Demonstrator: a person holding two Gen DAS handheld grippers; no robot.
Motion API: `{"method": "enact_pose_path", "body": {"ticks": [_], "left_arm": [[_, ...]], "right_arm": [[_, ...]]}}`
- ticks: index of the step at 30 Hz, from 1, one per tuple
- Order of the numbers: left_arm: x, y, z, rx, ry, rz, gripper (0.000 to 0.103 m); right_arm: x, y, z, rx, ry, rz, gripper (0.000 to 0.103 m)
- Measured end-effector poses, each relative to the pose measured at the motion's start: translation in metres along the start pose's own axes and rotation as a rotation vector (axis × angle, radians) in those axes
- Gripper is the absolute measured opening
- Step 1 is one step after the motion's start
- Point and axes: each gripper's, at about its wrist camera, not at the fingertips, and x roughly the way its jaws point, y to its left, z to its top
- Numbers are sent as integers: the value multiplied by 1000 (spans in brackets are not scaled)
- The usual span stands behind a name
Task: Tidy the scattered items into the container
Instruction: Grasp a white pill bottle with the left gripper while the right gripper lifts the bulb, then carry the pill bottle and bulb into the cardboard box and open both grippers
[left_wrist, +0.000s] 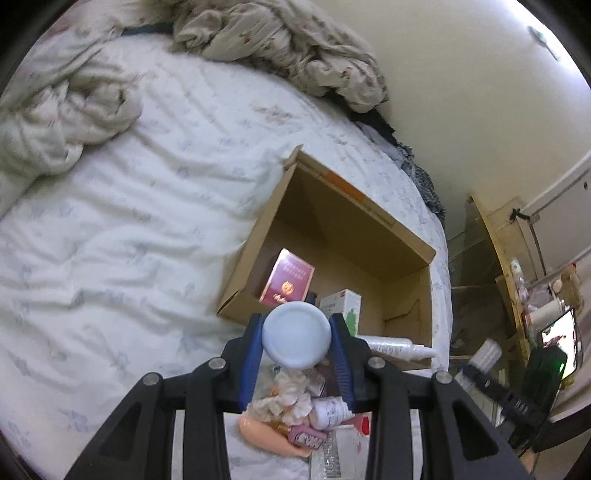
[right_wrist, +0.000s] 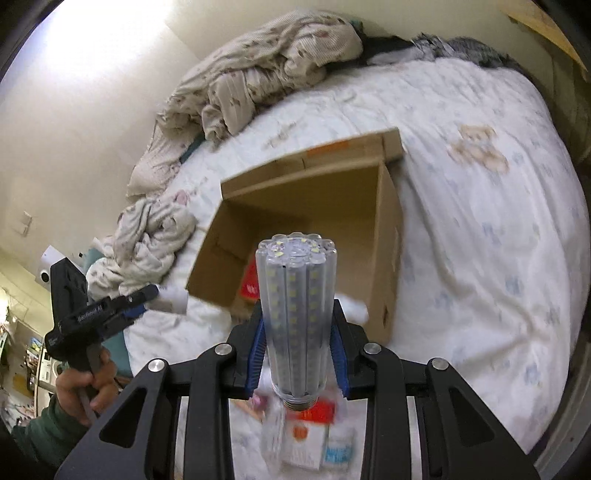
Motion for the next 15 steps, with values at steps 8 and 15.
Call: {"method": "enact_pose_path", "body": {"ticks": [8,15], "left_arm": [[38,-41,43,141,5,35,35],[115,-48,63,163,135,98,35]], "right_arm": [[61,18,40,-98,34,-53,34],[127,9,48,-39,154,-8,34]]}}
